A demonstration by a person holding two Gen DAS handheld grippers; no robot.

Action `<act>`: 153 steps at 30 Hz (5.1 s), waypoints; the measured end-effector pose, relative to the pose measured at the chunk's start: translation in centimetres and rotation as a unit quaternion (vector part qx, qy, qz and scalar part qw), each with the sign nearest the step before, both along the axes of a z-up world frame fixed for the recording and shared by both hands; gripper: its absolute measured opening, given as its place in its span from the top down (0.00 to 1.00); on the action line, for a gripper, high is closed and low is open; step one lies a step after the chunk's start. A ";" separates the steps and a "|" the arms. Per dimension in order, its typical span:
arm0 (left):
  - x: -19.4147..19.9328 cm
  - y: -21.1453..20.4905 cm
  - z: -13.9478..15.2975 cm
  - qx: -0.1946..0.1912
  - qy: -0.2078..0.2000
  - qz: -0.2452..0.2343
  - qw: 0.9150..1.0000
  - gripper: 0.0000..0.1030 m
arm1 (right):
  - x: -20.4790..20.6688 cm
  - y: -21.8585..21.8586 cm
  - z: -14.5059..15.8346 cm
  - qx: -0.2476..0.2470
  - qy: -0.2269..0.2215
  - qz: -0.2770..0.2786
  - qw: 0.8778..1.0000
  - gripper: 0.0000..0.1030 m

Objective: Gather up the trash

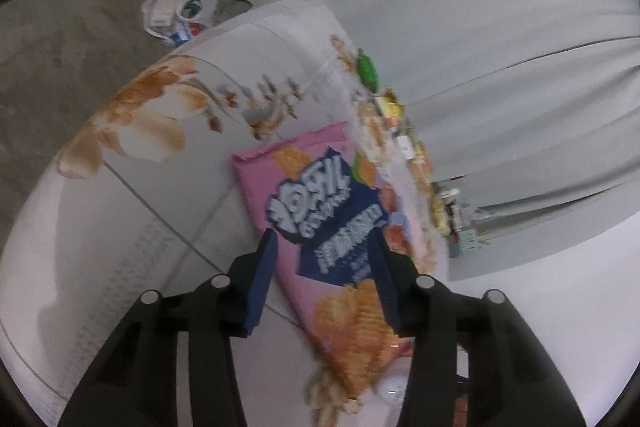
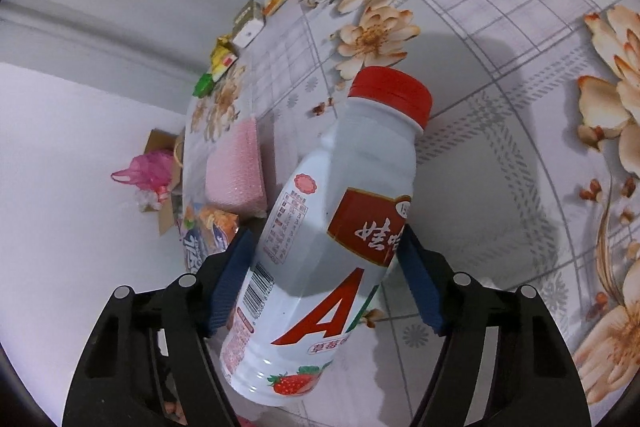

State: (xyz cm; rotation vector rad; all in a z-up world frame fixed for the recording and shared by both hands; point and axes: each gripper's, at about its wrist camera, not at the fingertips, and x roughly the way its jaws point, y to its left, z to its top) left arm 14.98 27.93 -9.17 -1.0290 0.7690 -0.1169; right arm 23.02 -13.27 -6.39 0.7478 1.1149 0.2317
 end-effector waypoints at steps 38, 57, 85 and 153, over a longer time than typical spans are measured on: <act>4.6 -3.9 2.0 0.367 0.014 -0.083 0.926 0.55 | -1.9 -5.2 3.6 -0.144 -0.056 -0.011 0.988 0.27; 5.2 -4.1 0.9 0.364 0.030 -0.105 0.925 0.57 | 2.2 6.9 3.8 -0.071 -0.055 0.123 0.988 0.31; 5.3 -2.0 1.0 0.281 0.032 -0.104 0.953 0.57 | 1.3 8.0 4.1 -0.069 -0.066 0.204 0.974 0.95; -7.0 -8.2 -0.7 0.072 -0.006 -0.220 0.973 0.91 | -11.8 -3.2 0.9 -0.091 -0.052 0.011 0.994 0.53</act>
